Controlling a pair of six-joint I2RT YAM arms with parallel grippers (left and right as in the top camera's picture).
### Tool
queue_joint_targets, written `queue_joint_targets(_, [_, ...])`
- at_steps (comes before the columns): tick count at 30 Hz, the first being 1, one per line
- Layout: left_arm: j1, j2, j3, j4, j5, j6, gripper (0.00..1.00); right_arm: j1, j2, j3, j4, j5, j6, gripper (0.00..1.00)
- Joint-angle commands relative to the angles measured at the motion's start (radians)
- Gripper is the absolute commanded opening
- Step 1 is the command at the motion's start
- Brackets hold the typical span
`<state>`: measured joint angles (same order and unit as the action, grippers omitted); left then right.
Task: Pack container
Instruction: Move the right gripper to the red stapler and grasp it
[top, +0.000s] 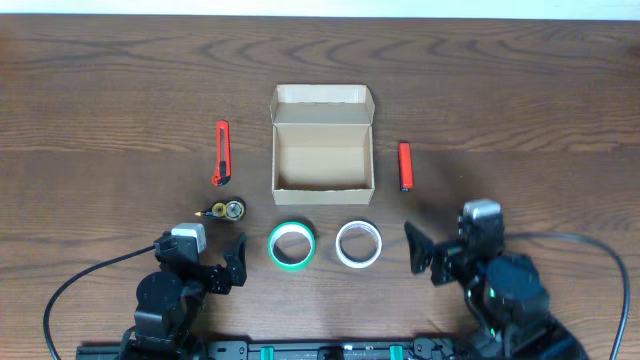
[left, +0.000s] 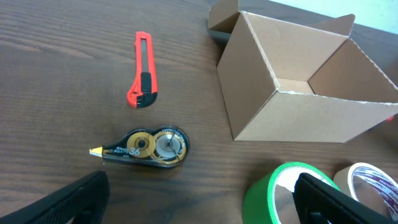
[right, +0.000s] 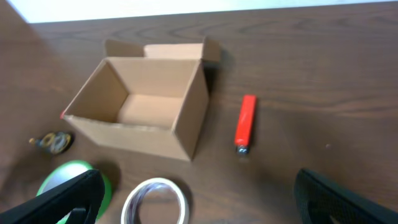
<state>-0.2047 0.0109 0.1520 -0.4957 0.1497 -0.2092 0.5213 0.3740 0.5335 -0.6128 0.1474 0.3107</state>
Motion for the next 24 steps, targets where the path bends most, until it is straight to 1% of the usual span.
queue_joint_targets(1, [-0.003,-0.006,-0.014,0.002,-0.003,0.006,0.95,-0.028,0.172,0.139,-0.020,0.022,0.008,0.99])
queue_joint_targets(5, [-0.003,-0.006,-0.014,0.002,-0.003,0.006,0.95,-0.057,0.359,0.294,-0.069,0.049,0.050,0.99])
queue_joint_targets(8, [-0.003,-0.006,-0.014,0.002,-0.003,0.006,0.95,-0.088,0.498,0.428,-0.161,0.075,0.105,0.99])
queue_joint_targets(12, [-0.003,-0.006,-0.014,0.002,-0.003,0.006,0.95,-0.148,0.697,0.608,-0.286,0.074,0.131,0.99])
queue_joint_targets(15, [-0.003,-0.006,-0.014,0.002,-0.003,0.006,0.96,-0.194,0.840,0.713,-0.315,0.064,0.130,0.99])
queue_joint_targets(19, [-0.003,-0.006,-0.014,0.002,-0.003,0.006,0.95,-0.243,1.008,0.801,-0.323,0.032,0.130,0.99])
queue_joint_targets(24, [-0.003,-0.006,-0.014,0.002,-0.003,0.006,0.95,-0.274,1.149,0.814,-0.276,-0.043,0.102,0.99])
